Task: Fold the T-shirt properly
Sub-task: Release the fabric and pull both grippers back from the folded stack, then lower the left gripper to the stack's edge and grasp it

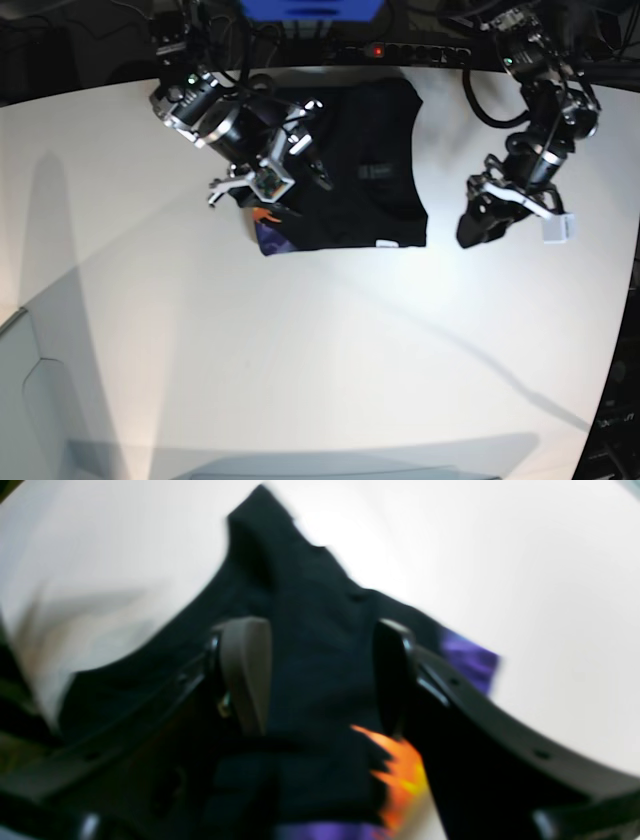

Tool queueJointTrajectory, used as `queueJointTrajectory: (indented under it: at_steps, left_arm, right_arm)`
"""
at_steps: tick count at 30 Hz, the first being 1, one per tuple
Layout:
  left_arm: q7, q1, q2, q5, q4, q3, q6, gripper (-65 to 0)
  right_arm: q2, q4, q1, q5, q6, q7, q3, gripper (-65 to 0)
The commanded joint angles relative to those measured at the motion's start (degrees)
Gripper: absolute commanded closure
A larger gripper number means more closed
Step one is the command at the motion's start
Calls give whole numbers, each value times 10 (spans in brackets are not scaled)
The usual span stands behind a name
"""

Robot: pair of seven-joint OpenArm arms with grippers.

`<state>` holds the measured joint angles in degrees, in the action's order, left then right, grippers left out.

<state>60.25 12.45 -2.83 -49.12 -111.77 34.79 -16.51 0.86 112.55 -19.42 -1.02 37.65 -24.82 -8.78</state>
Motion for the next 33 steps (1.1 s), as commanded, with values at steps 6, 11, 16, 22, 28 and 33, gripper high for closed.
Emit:
queueJointTrajectory:
  at_steps: [6, 11, 16, 22, 28, 33]
  left_arm:
    - [-6, -43, 1, 93, 80, -77, -1, -270]
    - [-6, -96, -1, 104, 192, -82, -1, -268]
    - [-34, -134, -11, 107, 276, -80, -1, -267]
    - [-103, -131, -34, 106, 321, -81, -1, -267]
    - [-100, -117, -77, 50, 283, -78, -1, -266]
    - [-99, -72, -113, -34, 206, -28, 3, -267]
  right_arm:
    - [1, 11, -1, 10, 0, 12, 42, -299]
    - [-1, 10, -4, 10, 0, 10, 50, -299]
    - [-3, 10, -4, 10, 0, 8, 50, -299]
    - [-3, 10, -4, 10, 0, 7, 56, -299]
    - [-3, 11, -1, 10, 0, 11, 57, -299]
    - [1, 11, 4, 10, -1, 11, 105, -299]
